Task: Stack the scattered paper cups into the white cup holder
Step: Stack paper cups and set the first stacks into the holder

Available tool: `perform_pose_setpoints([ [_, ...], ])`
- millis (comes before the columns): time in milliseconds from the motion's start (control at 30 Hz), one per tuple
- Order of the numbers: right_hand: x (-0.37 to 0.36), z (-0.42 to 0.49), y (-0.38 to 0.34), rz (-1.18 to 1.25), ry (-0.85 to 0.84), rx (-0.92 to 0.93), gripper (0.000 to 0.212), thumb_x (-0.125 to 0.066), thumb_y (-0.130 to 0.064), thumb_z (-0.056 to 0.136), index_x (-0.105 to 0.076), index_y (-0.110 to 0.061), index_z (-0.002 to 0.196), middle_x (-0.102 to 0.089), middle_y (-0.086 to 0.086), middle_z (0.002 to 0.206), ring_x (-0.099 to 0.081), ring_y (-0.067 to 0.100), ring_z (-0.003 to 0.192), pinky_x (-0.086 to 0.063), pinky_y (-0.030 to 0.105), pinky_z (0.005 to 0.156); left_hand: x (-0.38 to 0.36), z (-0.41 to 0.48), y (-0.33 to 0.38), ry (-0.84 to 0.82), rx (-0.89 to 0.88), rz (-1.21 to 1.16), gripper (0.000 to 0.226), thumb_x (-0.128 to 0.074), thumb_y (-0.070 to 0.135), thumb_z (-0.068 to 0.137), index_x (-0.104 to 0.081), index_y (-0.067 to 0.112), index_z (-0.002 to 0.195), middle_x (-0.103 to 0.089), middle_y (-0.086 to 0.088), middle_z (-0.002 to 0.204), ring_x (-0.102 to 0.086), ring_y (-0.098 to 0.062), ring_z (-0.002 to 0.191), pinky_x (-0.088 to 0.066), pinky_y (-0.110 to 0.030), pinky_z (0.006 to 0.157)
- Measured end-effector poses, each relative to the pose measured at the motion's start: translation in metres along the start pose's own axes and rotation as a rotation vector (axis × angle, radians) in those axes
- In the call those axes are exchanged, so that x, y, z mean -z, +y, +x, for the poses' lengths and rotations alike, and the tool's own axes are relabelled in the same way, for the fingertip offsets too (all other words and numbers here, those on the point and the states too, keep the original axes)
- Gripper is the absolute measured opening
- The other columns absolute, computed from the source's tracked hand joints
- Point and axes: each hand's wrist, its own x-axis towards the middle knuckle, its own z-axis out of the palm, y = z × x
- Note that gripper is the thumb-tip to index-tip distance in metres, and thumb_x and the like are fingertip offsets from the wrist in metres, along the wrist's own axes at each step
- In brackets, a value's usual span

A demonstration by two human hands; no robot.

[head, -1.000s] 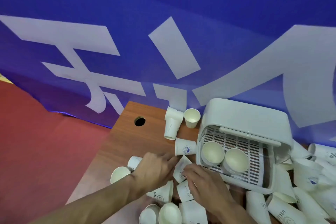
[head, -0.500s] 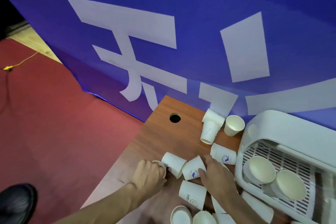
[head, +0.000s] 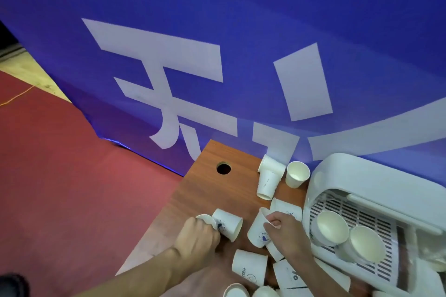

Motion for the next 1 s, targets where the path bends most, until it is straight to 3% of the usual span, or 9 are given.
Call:
perform_pose_setpoints([
  [133,0.042,-0.015,-0.017,-0.151,0.076,0.072,0.012,-0.055,-0.041,0.081,-0.064,-0.044,0.089,-0.066,-0.025,0.086,-0.061,0.004,0.085,-0.050,0.026,0.073,0.053,-0.006,0.001,0.009,-0.037,0.114,0.010,-0.045,0.014,0.081,-0.052,0.019,0.084,-0.056,-0.007,0.085,-0.050,-0.024,0.077,-0.026,-0.035,0.060],
  [233,0.083,-0.028,-0.028,-0.251,0.163,0.175,0.021,-0.052,-0.044,0.079,-0.064,-0.042,0.097,-0.071,-0.017,0.093,-0.065,0.010,0.090,-0.049,0.027,0.074,0.104,-0.008,0.011,0.089,-0.068,0.146,0.005,-0.050,0.017,0.083,-0.051,0.020,0.080,-0.040,-0.002,0.068,-0.040,-0.021,0.064,-0.024,-0.035,0.058],
  [367,0.146,-0.047,-0.041,-0.314,0.308,0.274,0.025,-0.050,-0.040,0.082,-0.064,-0.038,0.102,-0.071,-0.014,0.100,-0.065,0.013,0.096,-0.046,0.027,0.077,0.184,-0.008,0.037,0.290,-0.080,0.153,0.022,-0.048,0.011,0.076,-0.034,0.020,0.062,-0.030,-0.001,0.057,-0.025,-0.017,0.047,-0.014,-0.031,0.046],
  [533,0.222,-0.077,-0.038,-0.374,0.472,0.303,0.018,-0.047,-0.034,0.080,-0.062,-0.030,0.088,-0.069,-0.007,0.087,-0.064,0.015,0.084,-0.044,0.029,0.066,0.260,0.001,0.085,0.529,-0.120,0.136,0.027,-0.045,0.011,0.082,-0.028,0.016,0.061,-0.028,-0.003,0.057,-0.028,-0.022,0.047,-0.014,-0.031,0.046],
  [633,0.253,-0.095,-0.022,-0.396,0.526,0.260,0.019,-0.046,-0.033,0.081,-0.062,-0.029,0.090,-0.069,-0.005,0.086,-0.064,0.017,0.084,-0.043,0.030,0.064,0.286,0.004,0.114,0.599,-0.172,0.125,0.023,-0.044,0.011,0.084,-0.031,0.015,0.065,-0.027,-0.003,0.056,-0.022,-0.021,0.044,-0.012,-0.030,0.046],
  [800,0.282,-0.116,0.015,-0.404,0.601,0.228,0.020,-0.045,-0.035,0.083,-0.062,-0.031,0.094,-0.070,-0.010,0.092,-0.065,0.015,0.087,-0.049,0.030,0.070,0.299,0.011,0.153,0.608,-0.221,0.168,0.015,-0.049,0.015,0.083,-0.042,0.015,0.069,-0.043,-0.004,0.062,-0.025,-0.021,0.044,-0.012,-0.029,0.046],
  [1000,0.285,-0.130,0.053,-0.377,0.634,0.210,0.023,-0.046,-0.034,0.084,-0.065,-0.035,0.097,-0.069,-0.014,0.098,-0.063,0.013,0.094,-0.049,0.031,0.073,0.291,0.028,0.180,0.611,-0.249,0.183,0.011,-0.043,0.019,0.088,-0.048,0.017,0.077,-0.061,-0.006,0.076,-0.043,-0.029,0.056,-0.023,-0.030,0.049],
])
